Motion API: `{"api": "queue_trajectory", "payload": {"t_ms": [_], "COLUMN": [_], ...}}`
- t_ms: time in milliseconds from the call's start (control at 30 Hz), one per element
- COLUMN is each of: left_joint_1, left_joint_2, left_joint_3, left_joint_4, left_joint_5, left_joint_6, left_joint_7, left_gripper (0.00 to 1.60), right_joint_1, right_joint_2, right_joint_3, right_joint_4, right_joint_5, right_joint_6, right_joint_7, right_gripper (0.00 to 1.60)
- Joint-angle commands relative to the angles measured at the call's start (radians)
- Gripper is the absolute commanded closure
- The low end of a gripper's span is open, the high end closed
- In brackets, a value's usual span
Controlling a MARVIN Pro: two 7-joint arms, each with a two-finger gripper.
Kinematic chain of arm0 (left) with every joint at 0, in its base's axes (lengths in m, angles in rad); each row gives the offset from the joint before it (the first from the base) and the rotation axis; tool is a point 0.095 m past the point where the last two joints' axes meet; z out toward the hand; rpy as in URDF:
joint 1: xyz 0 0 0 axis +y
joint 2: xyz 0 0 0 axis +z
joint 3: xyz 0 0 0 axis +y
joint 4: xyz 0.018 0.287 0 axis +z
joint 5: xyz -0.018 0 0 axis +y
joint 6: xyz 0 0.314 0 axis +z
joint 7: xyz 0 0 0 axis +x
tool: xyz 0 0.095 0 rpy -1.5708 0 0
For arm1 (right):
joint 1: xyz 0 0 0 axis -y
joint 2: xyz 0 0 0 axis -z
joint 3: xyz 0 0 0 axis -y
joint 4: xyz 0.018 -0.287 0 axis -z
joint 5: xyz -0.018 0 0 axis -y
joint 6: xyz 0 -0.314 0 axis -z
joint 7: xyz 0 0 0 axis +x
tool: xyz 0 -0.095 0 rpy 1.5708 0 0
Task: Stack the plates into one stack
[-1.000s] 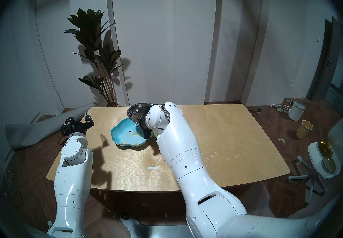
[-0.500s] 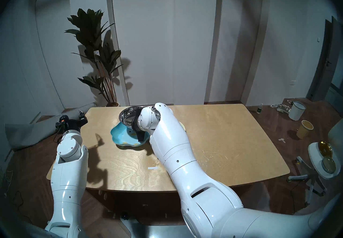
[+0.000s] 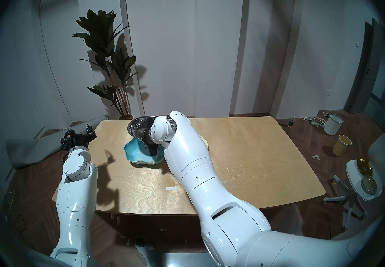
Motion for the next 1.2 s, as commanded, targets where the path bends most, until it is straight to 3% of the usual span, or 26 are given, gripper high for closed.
{"api": "queue_trajectory", "payload": {"t_ms": [0,267,467,1167], "left_joint_1": [0.014,0.062,0.086,0.089], "left_joint_2": [-0.007,-0.015,-0.02,-0.023], "left_joint_3": [0.005,-0.002,-0.01,-0.025], "left_joint_4": [-0.054,-0.109,-0.136,-0.12], "left_joint_5": [0.001,-0.009,-0.02,-0.014], "left_joint_6": [-0.022,-0.019,-0.013,-0.009], "left_joint_7": [-0.004,-0.015,-0.024,-0.01], "left_gripper": [0.0,0.0,0.0,0.0], "right_joint_1": [-0.036,-0.076,-0.094,-0.024], "right_joint_2": [-0.003,0.035,0.049,0.036], "right_joint_3": [-0.042,-0.121,-0.137,-0.109], "right_joint_4": [-0.095,-0.169,-0.194,-0.01], "right_joint_5": [0.018,0.008,-0.009,0.017], "right_joint_6": [-0.037,-0.141,-0.178,-0.095], "right_joint_7": [-0.018,-0.016,-0.008,0.082], "right_gripper": [1.6,1.6,1.6,1.6]}}
